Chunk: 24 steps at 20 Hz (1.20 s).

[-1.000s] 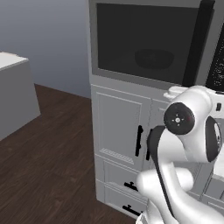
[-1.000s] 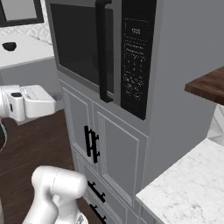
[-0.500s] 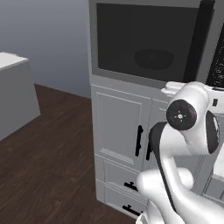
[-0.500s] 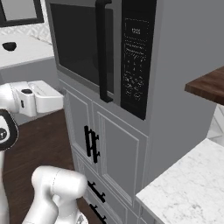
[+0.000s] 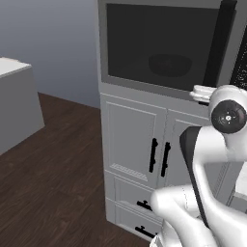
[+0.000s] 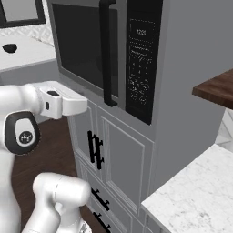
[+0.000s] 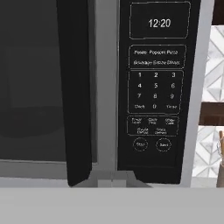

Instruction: Pick the bell pepper from the sink and place it in the bowl. Then pick the bowl and place it in the microwave. Then close the microwave door and press the start button.

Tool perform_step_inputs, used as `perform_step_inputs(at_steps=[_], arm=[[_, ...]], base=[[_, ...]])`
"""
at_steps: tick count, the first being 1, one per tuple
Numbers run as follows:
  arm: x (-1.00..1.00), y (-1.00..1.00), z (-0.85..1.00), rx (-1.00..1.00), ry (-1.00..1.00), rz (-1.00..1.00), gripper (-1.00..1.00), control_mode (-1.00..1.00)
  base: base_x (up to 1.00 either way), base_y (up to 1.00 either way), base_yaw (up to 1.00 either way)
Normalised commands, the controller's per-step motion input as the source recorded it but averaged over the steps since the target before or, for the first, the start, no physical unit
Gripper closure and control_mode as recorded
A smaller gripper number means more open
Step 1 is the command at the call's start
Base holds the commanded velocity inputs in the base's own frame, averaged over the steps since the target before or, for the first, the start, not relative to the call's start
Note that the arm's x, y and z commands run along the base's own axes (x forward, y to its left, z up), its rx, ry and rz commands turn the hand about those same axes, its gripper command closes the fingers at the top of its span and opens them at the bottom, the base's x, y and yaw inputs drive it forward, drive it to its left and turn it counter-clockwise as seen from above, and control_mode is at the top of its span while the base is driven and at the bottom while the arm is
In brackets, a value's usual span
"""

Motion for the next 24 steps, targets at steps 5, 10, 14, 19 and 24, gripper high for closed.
perform_step_inputs(at_steps=[5,10,14,19,24], arm=[[0.00,-0.20,0.05,0.02,0.00,0.00,1.00,-1.00],[0.00,-0.29,0.00,0.03,-0.04,0.00,1.00,-1.00],[0.00,-0.39,0.00,0.06,-0.06,0.00,1.00,-1.00],[0.00,-0.27,-0.02,0.03,-0.01,0.00,1.00,-1.00],[0.00,-0.30,-0.13,0.03,0.00,0.00,1.00,-1.00]], base=[[0.00,0.00,0.00],[0.00,0.00,0.00],[0.00,0.00,0.00],[0.00,0.00,0.00],[0.00,0.00,0.00]])
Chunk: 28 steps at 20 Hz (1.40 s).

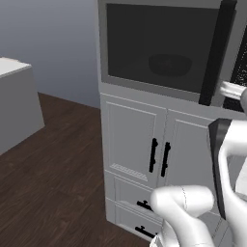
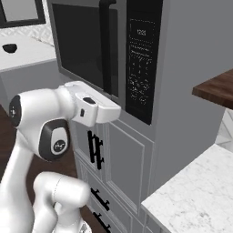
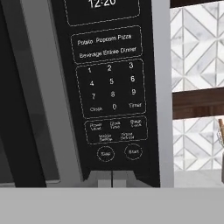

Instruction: Pick the bell pepper from the sink and place it in the bowl. Then pick the bowl and place it in the microwave. Then close the microwave door and press the start button.

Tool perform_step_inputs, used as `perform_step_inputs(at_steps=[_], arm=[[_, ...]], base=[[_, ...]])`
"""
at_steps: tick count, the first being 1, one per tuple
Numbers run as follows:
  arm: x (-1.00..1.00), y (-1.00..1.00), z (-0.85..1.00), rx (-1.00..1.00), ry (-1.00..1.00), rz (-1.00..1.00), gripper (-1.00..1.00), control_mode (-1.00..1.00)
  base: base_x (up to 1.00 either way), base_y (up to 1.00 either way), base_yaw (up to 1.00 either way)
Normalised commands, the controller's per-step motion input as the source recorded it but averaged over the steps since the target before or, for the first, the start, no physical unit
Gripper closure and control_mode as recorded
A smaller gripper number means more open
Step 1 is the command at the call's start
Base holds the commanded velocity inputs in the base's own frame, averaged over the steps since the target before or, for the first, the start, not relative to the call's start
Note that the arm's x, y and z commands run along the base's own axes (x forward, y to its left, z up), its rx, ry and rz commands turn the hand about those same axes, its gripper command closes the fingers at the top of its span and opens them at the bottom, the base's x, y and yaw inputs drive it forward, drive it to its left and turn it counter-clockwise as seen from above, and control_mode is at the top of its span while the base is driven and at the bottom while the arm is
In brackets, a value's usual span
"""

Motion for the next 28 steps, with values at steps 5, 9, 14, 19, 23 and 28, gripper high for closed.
perform_step_inputs(at_steps=[5,9,14,19,23,28], arm=[[0.00,-0.11,-0.13,0.00,0.00,0.00,1.00,-1.00],[0.00,-0.23,-0.07,0.03,0.00,0.00,1.00,-1.00],[0.00,-0.21,-0.05,0.02,0.00,0.00,1.00,-1.00],[0.01,-0.01,-0.11,0.00,0.00,0.00,1.00,-1.00],[0.18,-0.01,-0.08,0.00,0.00,0.00,1.00,-1.00],[0.10,-0.07,-0.05,0.00,0.00,0.01,1.00,-1.00]], base=[[0.00,0.00,0.00],[0.00,0.00,0.00],[0.00,0.00,0.00],[0.00,0.00,0.00],[0.00,0.00,0.00],[0.00,0.00,0.00]])
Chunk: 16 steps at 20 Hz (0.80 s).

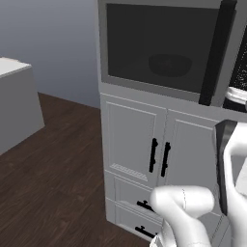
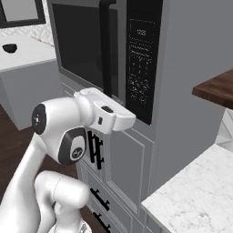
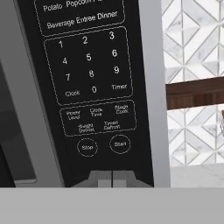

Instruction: Pick the bell pepper from the sink and place it in the bowl. Then pick the bowl and place it in the microwave. Then close the microwave door and press the start button.

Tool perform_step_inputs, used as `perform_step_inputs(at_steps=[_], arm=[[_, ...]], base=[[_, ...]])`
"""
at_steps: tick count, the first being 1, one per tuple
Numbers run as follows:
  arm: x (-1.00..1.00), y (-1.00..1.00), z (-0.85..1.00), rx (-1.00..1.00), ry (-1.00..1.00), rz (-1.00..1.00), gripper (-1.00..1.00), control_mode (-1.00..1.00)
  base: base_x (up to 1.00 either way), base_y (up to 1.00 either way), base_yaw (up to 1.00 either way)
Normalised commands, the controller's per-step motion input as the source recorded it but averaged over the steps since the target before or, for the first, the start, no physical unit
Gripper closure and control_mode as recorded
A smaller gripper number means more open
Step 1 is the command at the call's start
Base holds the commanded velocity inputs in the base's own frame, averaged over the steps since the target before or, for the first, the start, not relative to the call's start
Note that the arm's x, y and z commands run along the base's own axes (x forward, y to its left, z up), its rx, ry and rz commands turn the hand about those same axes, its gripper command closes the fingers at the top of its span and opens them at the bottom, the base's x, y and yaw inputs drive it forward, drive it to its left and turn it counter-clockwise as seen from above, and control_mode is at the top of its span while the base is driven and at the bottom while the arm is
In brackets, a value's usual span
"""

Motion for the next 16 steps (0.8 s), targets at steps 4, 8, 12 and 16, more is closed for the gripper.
perform_step_inputs(at_steps=[4,8,12,16], arm=[[0.01,-0.29,-0.03,0.04,0.00,0.03,1.00,-1.00],[0.08,-0.25,-0.02,0.04,0.00,0.03,1.00,-1.00],[0.13,-0.05,-0.01,0.00,0.00,0.00,1.00,-1.00],[0.22,-0.12,0.00,0.01,0.00,0.00,1.00,-1.00]], base=[[0.00,0.00,0.00],[0.00,0.00,0.00],[0.00,0.00,0.00],[0.00,0.00,0.00]])
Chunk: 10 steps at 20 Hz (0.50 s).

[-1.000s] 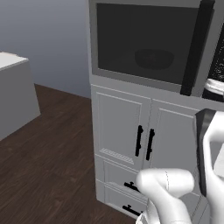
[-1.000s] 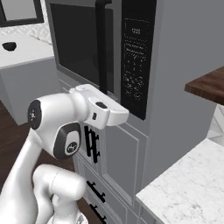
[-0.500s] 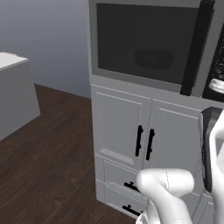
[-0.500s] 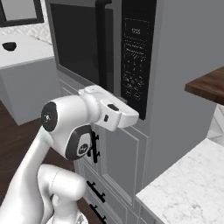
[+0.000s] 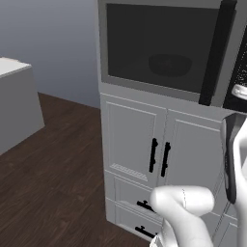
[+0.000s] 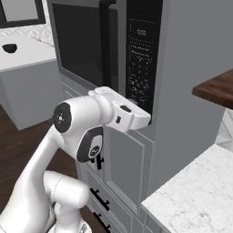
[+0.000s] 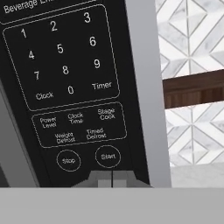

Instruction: Pick the bell pepper from the sink and place it in the bowl. Then pick the bowl and place it in the microwave. Then close the microwave door and press the start button.

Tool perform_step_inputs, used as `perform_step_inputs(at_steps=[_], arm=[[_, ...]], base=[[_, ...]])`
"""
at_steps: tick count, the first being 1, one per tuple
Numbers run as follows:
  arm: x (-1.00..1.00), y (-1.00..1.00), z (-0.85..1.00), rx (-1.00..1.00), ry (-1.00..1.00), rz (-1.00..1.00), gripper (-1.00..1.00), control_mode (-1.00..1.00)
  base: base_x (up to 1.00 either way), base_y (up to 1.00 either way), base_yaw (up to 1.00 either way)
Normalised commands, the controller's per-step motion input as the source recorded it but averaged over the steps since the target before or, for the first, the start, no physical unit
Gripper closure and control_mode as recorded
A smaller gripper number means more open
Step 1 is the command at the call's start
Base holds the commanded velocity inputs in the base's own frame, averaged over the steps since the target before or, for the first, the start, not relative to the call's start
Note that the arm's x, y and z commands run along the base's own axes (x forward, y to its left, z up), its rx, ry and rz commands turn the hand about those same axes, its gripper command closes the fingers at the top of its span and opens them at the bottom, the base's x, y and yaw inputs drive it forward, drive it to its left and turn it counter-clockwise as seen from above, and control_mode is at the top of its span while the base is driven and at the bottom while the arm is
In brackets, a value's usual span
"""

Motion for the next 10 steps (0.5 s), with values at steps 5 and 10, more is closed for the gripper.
perform_step_inputs(at_steps=[5,10], arm=[[0.22,-0.17,-0.01,0.02,0.00,0.00,1.00,-1.00],[0.23,-0.02,-0.06,0.00,0.00,0.00,1.00,-1.00]], base=[[0.00,0.00,0.00],[0.00,0.00,0.00]])
